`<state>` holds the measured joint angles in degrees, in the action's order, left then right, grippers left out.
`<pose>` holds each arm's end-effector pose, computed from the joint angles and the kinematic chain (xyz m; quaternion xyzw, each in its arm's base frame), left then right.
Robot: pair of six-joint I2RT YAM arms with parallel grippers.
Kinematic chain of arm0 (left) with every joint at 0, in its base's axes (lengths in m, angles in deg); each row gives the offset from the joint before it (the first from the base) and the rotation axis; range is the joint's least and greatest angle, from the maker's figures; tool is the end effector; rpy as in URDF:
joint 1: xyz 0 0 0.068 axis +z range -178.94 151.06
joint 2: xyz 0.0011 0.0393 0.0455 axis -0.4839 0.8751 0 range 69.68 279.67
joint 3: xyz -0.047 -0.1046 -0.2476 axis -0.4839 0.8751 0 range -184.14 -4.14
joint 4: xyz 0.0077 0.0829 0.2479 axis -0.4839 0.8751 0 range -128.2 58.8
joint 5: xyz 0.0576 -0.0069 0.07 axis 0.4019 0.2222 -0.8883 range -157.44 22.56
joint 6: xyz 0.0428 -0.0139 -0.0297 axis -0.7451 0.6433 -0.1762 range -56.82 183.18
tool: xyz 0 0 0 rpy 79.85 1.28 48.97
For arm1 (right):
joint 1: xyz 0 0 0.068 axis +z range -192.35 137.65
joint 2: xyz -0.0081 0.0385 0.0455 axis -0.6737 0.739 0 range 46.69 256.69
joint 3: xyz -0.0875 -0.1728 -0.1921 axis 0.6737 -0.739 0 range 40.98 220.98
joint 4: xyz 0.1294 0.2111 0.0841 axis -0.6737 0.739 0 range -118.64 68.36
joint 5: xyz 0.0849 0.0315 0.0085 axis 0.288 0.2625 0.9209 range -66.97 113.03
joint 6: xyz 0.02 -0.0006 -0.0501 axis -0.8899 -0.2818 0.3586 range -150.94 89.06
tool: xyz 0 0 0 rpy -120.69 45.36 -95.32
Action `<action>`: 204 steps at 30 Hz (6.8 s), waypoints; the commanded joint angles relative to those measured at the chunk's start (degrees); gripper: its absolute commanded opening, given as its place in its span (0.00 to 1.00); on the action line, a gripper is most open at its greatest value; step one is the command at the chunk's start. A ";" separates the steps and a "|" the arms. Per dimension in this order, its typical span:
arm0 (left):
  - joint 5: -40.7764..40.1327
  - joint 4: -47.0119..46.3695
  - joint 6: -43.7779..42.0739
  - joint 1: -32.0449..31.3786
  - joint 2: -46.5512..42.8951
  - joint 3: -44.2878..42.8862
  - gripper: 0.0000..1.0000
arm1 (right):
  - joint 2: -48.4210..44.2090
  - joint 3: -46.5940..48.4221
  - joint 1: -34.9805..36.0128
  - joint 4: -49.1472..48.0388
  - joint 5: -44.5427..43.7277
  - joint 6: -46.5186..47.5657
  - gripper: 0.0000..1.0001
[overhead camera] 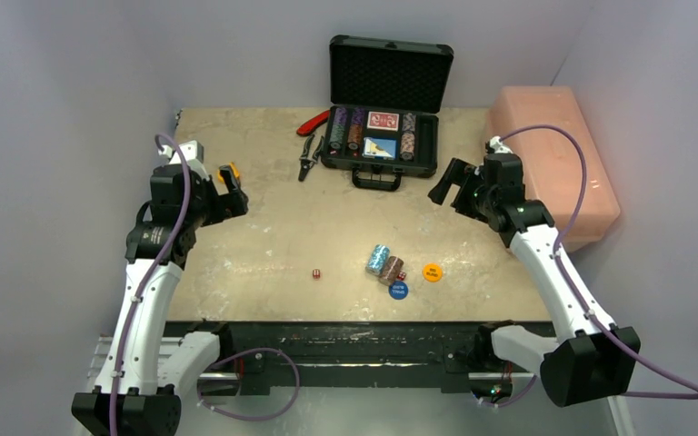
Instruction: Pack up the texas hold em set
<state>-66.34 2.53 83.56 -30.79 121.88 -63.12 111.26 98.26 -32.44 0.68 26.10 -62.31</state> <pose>0.1852 -0.0067 0.3496 -0.1377 0.8719 -0.0989 0.4593 0.2412 0.0442 0.3150 0.1545 0.8797 0.1807 0.4118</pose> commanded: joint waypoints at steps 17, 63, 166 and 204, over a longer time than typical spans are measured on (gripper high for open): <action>-0.08 -1.66 -0.32 0.21 -2.54 -1.88 0.99 | 10.03 11.44 0.34 1.73 -8.17 -6.87 0.99; 4.47 0.28 -0.37 -0.32 1.62 -3.45 0.98 | 11.86 3.11 11.91 6.27 1.79 12.72 0.99; -2.95 5.01 -0.80 -9.84 -5.22 0.73 0.98 | 21.68 5.38 32.56 -14.58 -0.45 35.80 0.46; -2.52 12.83 4.32 -9.84 -20.45 7.47 0.97 | 36.22 43.97 18.34 7.80 -48.20 -35.98 0.00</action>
<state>-68.35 17.18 86.82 -40.34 101.53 -55.86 144.66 133.19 -11.81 -2.66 -14.57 -76.08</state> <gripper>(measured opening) 0.972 0.710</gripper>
